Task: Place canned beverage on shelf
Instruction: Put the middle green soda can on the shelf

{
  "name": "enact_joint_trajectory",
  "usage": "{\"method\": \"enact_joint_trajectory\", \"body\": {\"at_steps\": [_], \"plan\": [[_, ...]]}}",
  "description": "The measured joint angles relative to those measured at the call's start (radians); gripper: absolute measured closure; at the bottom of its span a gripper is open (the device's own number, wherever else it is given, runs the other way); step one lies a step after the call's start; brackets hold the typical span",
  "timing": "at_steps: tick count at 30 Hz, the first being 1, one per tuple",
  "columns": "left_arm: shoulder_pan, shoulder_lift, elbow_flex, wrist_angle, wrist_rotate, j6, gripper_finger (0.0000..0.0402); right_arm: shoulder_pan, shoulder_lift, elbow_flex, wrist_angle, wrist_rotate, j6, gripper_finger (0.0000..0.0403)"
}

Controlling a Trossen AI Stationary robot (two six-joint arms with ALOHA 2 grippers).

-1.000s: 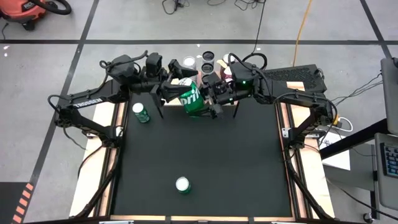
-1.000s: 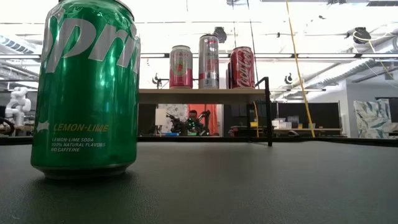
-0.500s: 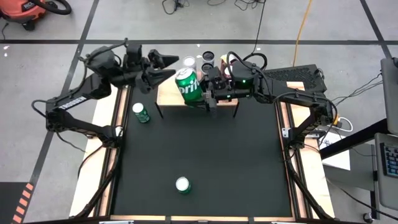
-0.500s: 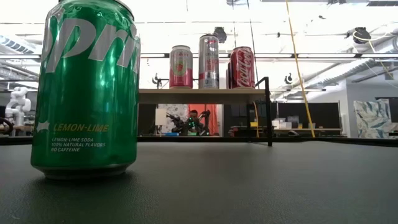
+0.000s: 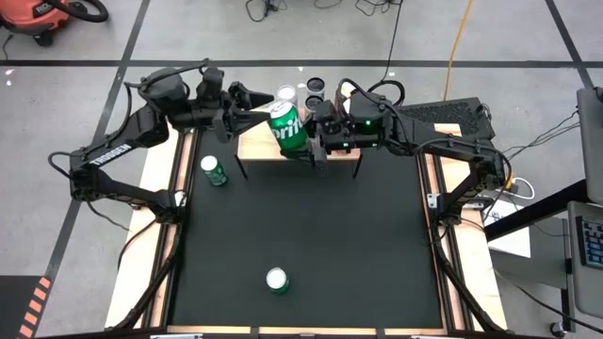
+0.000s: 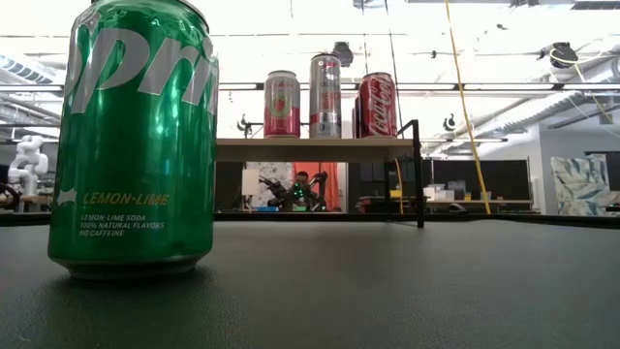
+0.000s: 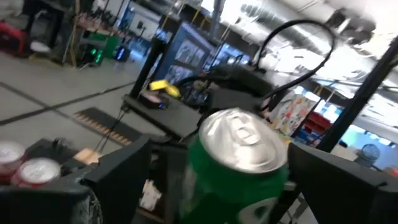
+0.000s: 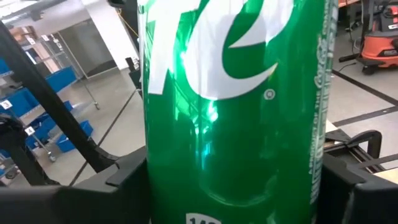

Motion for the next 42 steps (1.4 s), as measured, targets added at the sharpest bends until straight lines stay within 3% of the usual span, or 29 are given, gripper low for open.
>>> {"method": "enact_joint_trajectory", "body": {"at_steps": [4, 15, 26, 38, 42], "plan": [[0.010, 0.000, 0.000, -0.043, 0.001, 0.016, 0.0004, 0.000, 0.000, 0.000, -0.008, 0.000, 0.002, 0.0119], [0.010, 0.021, -0.001, -0.031, 0.060, 0.034, 0.0003, 0.000, 0.002, 0.000, -0.008, 0.002, 0.007, 0.0119], [-0.013, 0.091, -0.001, 0.082, 0.104, 0.026, 0.0003, 0.000, 0.002, 0.000, -0.020, 0.002, 0.007, 0.0119], [-0.025, 0.098, -0.001, 0.083, 0.104, -0.001, 0.0006, 0.000, 0.003, 0.000, -0.039, 0.008, 0.006, 0.0119], [-0.025, 0.098, -0.001, 0.082, 0.103, -0.001, 0.0025, 0.000, 0.003, 0.000, -0.039, 0.025, 0.003, 0.0119]]}}
